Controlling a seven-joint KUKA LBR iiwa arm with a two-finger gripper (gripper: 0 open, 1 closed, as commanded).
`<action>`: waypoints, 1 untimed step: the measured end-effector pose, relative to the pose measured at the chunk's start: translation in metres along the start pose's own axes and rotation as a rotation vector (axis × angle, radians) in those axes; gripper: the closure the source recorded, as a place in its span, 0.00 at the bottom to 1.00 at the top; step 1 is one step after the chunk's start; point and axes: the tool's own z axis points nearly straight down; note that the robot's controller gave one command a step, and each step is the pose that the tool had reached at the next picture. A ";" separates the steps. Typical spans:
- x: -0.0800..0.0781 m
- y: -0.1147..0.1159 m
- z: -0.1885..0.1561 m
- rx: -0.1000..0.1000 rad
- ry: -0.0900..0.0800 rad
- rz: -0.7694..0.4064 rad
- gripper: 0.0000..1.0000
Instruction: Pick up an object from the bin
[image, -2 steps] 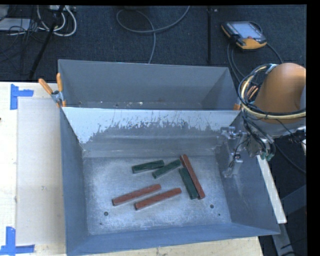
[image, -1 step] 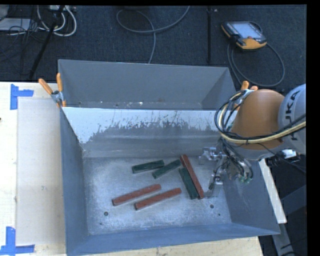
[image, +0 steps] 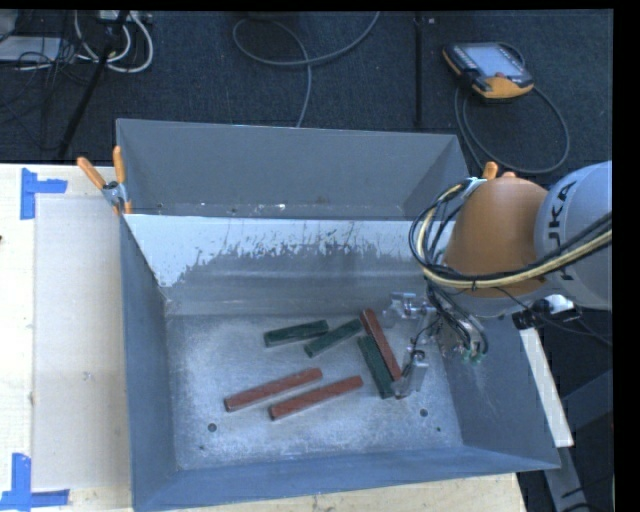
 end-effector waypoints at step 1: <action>0.084 0.001 0.058 0.002 0.000 -0.046 1.00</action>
Offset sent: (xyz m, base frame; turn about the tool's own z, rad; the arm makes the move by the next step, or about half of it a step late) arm 0.0000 0.0000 0.0000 0.0000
